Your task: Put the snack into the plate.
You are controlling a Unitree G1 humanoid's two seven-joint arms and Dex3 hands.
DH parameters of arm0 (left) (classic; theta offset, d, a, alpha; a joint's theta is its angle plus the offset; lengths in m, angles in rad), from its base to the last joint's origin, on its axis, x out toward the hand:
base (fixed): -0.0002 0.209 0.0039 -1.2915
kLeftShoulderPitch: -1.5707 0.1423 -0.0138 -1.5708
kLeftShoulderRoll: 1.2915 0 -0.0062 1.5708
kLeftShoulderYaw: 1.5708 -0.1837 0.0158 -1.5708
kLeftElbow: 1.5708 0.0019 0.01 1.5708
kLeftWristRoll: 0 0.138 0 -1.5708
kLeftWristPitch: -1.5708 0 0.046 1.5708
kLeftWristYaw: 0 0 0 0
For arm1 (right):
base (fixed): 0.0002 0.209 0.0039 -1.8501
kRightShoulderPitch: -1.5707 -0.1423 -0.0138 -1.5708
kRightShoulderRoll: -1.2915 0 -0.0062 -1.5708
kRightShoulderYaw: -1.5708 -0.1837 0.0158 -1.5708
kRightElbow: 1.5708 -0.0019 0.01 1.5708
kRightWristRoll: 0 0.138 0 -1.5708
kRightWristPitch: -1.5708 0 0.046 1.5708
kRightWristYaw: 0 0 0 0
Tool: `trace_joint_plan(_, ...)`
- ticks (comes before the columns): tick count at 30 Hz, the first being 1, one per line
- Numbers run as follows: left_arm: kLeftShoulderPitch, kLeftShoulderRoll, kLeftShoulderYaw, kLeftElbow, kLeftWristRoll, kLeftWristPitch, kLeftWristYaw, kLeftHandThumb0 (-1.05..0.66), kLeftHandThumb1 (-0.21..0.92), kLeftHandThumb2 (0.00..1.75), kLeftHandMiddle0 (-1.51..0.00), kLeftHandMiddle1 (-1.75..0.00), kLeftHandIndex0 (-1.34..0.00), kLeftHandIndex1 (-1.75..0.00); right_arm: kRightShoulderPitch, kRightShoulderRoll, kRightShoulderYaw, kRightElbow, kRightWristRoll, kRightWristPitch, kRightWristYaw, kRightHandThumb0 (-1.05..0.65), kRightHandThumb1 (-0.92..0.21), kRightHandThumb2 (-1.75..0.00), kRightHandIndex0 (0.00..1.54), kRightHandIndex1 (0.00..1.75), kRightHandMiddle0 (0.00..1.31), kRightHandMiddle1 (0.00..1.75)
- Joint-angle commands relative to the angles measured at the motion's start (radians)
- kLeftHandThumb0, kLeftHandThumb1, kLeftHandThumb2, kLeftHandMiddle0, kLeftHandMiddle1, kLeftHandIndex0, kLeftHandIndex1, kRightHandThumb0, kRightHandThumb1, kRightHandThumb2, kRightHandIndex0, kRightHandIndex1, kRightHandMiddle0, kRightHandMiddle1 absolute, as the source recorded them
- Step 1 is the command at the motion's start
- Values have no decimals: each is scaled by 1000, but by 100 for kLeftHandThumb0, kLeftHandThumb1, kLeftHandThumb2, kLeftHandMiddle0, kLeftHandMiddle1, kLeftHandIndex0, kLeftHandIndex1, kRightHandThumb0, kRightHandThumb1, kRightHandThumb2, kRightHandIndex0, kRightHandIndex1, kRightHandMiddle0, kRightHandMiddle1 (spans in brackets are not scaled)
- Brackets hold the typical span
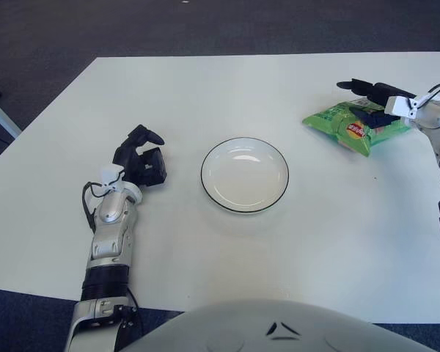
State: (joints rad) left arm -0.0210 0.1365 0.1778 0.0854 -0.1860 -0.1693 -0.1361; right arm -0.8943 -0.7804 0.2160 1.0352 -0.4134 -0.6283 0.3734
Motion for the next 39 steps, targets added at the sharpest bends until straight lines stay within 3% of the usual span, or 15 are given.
trace_joint_plan(1,140,-91,-21,134,-12,-13,-1,-48,30,133,-112,-175,-62,-175,17,-23,-41,-55,32,-76,-58,-69,-92,-87,14,44,0,56)
trace_joint_plan(7,132,-85,-20,146,-14,-16,-6,-48,30,134,-116,-175,-63,-175,27,-30,-78,-107,48,-111,-76,-63,-91,-68,18,66,0,78)
trace_joint_plan(16,128,-80,-20,148,-12,-2,-5,-49,29,135,-118,-175,-64,-175,46,-75,-86,-202,7,-78,-82,-68,-91,-60,13,68,0,92)
trace_joint_plan(30,124,-80,-19,158,-8,-7,0,-48,30,133,-116,-175,-62,-175,37,-168,-61,-309,-104,-75,-78,-81,-92,-47,9,57,0,92)
trace_joint_plan(37,123,-83,-19,157,-10,-7,2,-49,29,134,-117,-175,-63,-175,6,-205,-25,-277,-110,-95,3,-90,-92,-43,2,45,0,75)
trace_joint_plan(39,123,-84,-19,157,-10,-5,2,-49,29,135,-117,-175,-63,-175,1,-213,-16,-272,-108,-94,34,-93,-92,-40,1,31,0,62)
